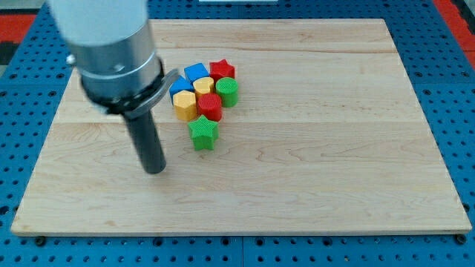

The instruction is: Push green star into the group of blocks

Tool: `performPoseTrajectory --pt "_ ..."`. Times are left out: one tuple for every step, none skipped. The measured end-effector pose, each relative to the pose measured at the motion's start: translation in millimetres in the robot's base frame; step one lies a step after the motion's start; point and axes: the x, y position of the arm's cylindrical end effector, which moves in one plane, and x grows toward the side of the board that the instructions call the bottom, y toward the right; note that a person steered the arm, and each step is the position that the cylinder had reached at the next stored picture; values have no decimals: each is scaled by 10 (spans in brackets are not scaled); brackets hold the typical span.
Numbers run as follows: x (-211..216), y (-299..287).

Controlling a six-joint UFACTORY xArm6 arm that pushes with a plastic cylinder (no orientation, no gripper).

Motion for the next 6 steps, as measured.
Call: performPoseTrajectory --pt "132 412" --pt "-21 838" --pt "-166 764" --pt "-174 377" --pt "-199 577" --pt "-222 1131"
